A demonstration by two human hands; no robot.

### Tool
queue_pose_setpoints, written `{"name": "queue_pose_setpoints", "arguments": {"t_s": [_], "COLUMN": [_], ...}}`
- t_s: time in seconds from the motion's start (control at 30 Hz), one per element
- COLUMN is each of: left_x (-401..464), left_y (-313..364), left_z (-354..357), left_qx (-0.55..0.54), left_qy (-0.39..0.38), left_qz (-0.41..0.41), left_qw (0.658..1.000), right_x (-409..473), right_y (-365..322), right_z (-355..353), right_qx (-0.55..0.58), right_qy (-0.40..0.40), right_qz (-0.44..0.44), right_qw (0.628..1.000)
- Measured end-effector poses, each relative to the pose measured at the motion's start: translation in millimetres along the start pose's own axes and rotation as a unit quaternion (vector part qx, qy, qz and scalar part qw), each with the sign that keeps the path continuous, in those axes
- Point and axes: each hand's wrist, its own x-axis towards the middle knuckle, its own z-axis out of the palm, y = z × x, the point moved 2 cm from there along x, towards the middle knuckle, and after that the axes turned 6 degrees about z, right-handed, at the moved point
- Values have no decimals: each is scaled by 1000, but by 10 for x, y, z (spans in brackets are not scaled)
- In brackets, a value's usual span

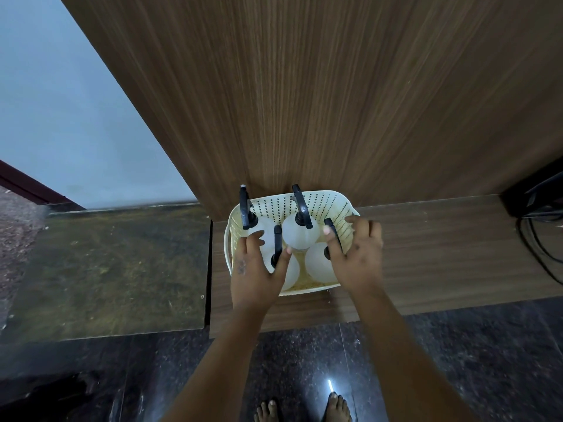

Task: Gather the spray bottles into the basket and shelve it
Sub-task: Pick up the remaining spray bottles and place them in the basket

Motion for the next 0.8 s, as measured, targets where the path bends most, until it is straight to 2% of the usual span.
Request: {"name": "queue_pose_setpoints", "arguments": {"t_s": [0.1, 0.2, 0.27, 0.33, 0.47, 0.57, 0.67, 0.8], "left_x": [56, 125, 187, 249, 314, 339, 352, 379], "left_y": [7, -152, -307, -449, -604, -676, -684, -632], "left_z": [-150, -250, -279, -282, -238, -193, -155, -82], "left_qx": [-25, -14, 16, 8, -146, -191, -181, -221], "left_qy": [62, 109, 106, 63, -4, -4, 5, 5], "left_qz": [10, -34, -101, -210, -375, -394, -388, -390], "left_qw": [998, 993, 989, 976, 916, 899, 904, 894], "right_x": [108, 268, 359, 408, 486, 552, 560, 547], "right_y": [28, 123, 195, 252, 331, 419, 446, 440], "right_z": [-43, -42, -8, 34, 102, 125, 134, 173], "right_qx": [46, 77, 19, -42, 31, 21, -13, 28], "right_qy": [43, 57, 28, -25, -125, -134, -116, -78], "right_qz": [27, 105, 120, 125, 248, 286, 254, 235], "right_qw": [998, 990, 992, 991, 960, 948, 960, 968]}}
